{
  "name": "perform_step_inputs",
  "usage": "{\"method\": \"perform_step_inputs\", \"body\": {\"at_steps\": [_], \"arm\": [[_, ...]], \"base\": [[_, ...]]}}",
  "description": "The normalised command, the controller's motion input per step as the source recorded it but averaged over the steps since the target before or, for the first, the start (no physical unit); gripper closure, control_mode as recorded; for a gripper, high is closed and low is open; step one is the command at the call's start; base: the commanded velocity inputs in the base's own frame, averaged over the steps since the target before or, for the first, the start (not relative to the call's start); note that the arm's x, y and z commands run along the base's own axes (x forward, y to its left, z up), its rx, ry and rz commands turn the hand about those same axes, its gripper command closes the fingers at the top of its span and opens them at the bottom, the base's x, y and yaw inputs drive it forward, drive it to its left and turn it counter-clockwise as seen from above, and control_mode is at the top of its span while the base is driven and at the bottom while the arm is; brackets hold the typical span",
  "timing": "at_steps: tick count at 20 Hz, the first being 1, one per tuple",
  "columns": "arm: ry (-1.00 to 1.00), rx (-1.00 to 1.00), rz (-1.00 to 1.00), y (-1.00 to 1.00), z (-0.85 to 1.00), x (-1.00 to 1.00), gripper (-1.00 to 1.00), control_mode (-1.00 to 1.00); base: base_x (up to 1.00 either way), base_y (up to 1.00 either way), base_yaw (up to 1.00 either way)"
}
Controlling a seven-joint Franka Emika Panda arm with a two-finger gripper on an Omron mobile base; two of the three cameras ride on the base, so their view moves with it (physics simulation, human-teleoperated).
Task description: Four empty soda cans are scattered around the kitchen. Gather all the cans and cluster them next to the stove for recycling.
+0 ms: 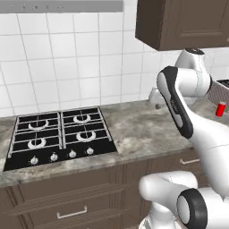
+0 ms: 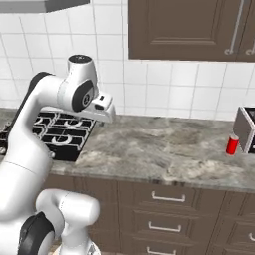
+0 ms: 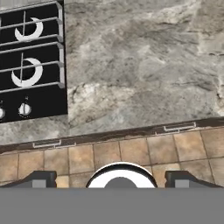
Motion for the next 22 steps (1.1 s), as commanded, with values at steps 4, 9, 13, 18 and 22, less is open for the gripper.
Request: {"method": "perform_step_inputs", "body": {"at_steps": [4, 9, 13, 18, 22], "arm": [[0.00, 0.00, 0.00, 0.00, 0.00, 0.00, -1.00, 1.00], [0.00, 0.00, 0.00, 0.00, 0.00, 0.00, -1.00, 1.00], [0.00, 0.00, 0.00, 0.00, 0.00, 0.00, -1.00, 1.00], [0.00, 0.00, 0.00, 0.00, 0.00, 0.00, -1.00, 1.00], [0.00, 0.00, 0.00, 0.00, 0.00, 0.00, -1.00, 1.00]], "base": [[0.38, -1.00, -0.01], [0.58, -1.00, -0.02], [0.52, -1.00, 0.00], [0.50, -1.00, 0.00], [0.00, -0.24, -0.01]]}}
